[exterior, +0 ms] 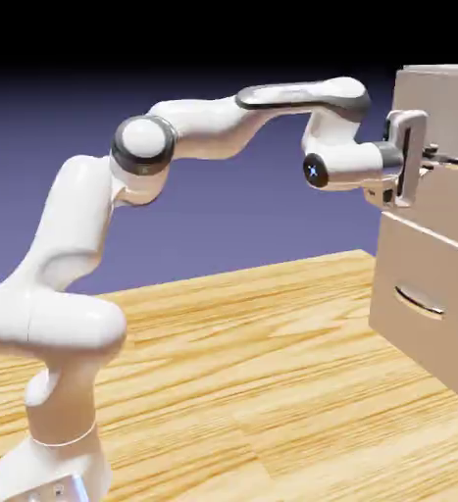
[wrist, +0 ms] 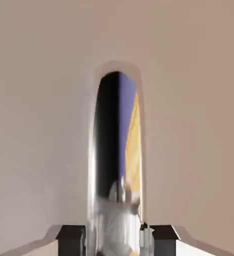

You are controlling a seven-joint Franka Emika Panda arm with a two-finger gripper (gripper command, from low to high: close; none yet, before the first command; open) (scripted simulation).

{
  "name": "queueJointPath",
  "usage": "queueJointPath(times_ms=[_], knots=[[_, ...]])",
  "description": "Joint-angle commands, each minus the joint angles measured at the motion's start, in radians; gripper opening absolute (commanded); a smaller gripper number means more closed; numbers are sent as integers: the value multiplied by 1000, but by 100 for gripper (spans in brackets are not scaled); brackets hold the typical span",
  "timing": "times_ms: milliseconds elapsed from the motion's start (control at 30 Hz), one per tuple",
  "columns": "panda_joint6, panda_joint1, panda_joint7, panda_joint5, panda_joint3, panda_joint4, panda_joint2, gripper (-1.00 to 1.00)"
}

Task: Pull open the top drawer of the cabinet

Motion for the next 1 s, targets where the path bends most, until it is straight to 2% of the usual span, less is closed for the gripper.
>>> queueJointPath(times_ms=[0,500,967], knots=[[-9,36,-17,11,-26,-36,-13,-100],[-98,579,-147,79,-460,-464,-100,-100],[-121,1086,-66,18,-877,-830,52,-100]])
